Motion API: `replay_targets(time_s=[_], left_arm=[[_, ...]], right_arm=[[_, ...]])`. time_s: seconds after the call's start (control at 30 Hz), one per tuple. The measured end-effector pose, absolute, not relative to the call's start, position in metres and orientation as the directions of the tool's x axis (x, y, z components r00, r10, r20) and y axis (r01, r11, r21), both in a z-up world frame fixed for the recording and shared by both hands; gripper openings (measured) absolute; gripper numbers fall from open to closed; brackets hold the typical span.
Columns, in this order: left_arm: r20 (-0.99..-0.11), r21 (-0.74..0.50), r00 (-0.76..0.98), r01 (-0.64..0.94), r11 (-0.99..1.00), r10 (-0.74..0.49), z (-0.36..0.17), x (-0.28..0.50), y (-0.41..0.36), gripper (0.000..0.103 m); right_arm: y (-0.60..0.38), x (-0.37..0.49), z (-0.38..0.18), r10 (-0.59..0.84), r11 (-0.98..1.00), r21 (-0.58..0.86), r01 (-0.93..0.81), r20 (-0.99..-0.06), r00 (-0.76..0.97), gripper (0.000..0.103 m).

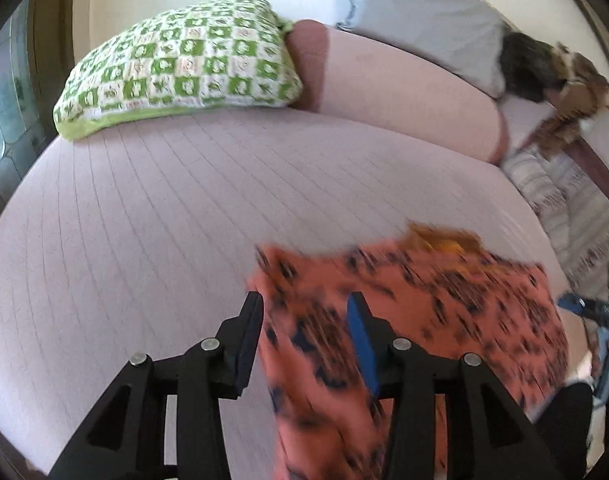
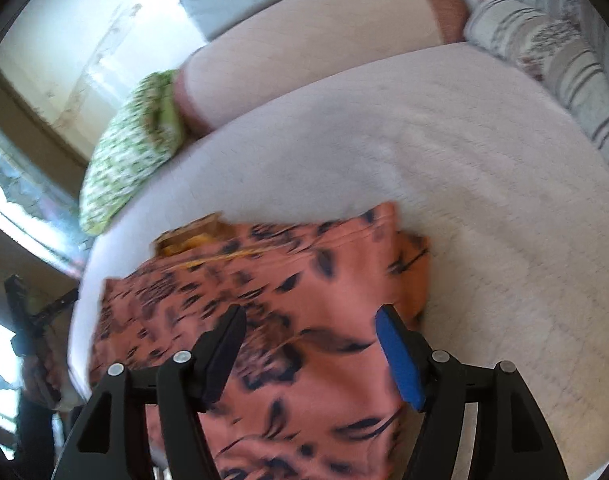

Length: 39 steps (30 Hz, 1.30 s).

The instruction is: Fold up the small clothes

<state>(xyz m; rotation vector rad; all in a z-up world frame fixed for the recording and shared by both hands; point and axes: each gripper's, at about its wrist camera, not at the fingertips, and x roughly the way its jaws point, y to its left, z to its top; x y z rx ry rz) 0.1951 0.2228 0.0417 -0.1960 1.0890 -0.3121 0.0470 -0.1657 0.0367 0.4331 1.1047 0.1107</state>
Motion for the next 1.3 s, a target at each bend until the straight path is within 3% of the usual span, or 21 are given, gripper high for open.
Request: replay_targets(time_s=[0.1,0.13,0.2,0.3,0.43,0.5,0.53,0.63,0.73,0.83,1.07,1.1,1.13,1.17,1.3], left_arm=[[-0.878,-0.345,0.315,0.108,0.933,-0.361,0.017,0.160,0.222,0.045],[-0.907,-0.310,0.269,0.097,0.946,-0.325,0.000,0.153,0.220,0.045],[-0.946,-0.245,0.209,0.039,0.969,-0.247,-0.026,0.145,0.224,0.045],[-0.933,-0.268,0.254,-0.024,0.963,-0.254,-0.007,0.136,0.234,0.045],[-0.899,-0.254,0.354,0.059,0.965,-0.259,0.032,0.119,0.225,0.048],[-0.918,-0.222,0.321,0.064,0.973,-0.231,0.026,0.112,0.219,0.050],[-0.952,-0.173,0.246,0.052,0.984,-0.181,0.009,0.112,0.217,0.050],[-0.965,-0.183,0.191,-0.003,0.983,-0.179,-0.007,0.104,0.231,0.049],[-0.932,-0.187,0.316,0.006,0.982,-0.179,0.026,0.090,0.236,0.049],[-0.915,-0.226,0.335,0.034,0.974,-0.224,0.040,0.081,0.234,0.050],[-0.957,-0.202,0.213,-0.003,0.979,-0.196,-0.002,0.072,0.230,0.048],[-0.954,-0.211,0.220,-0.005,0.978,-0.204,-0.005,0.070,0.232,0.045],[-0.950,-0.218,0.231,-0.003,0.976,-0.212,-0.004,0.068,0.234,0.043],[-0.949,-0.222,0.230,-0.006,0.975,-0.215,-0.004,0.067,0.236,0.041],[-0.949,-0.249,0.207,-0.025,0.968,-0.239,-0.005,0.067,0.253,0.036]], right_arm=[[-0.164,0.040,0.017,0.352,0.889,0.433,0.147,-0.853,0.387,0.071],[-0.173,0.038,-0.001,0.303,0.897,0.388,0.212,-0.889,0.344,0.071],[-0.189,0.031,-0.008,0.334,0.840,0.456,0.293,-0.861,0.384,0.068],[-0.191,0.021,0.018,0.313,0.825,0.469,0.316,-0.845,0.434,0.069],[-0.173,-0.001,0.036,0.426,0.806,0.558,0.200,-0.780,0.459,0.073],[-0.174,-0.011,0.014,0.419,0.812,0.534,0.236,-0.814,0.402,0.076],[-0.179,-0.016,0.004,0.407,0.802,0.526,0.282,-0.828,0.387,0.071],[-0.191,-0.034,0.018,0.427,0.719,0.611,0.329,-0.763,0.485,0.071],[-0.194,-0.053,0.042,0.383,0.757,0.582,0.297,-0.763,0.520,0.073],[-0.200,-0.073,0.028,0.368,0.757,0.531,0.381,-0.828,0.423,0.074],[-0.182,-0.075,0.008,0.348,0.793,0.481,0.374,-0.861,0.370,0.072],[-0.174,-0.071,0.000,0.338,0.819,0.446,0.362,-0.884,0.323,0.059],[-0.172,-0.071,-0.008,0.303,0.847,0.391,0.360,-0.911,0.279,0.027],[-0.176,-0.073,-0.012,0.265,0.861,0.351,0.368,-0.928,0.263,0.018],[-0.182,-0.078,-0.013,0.277,0.837,0.368,0.405,-0.924,0.265,0.017]])
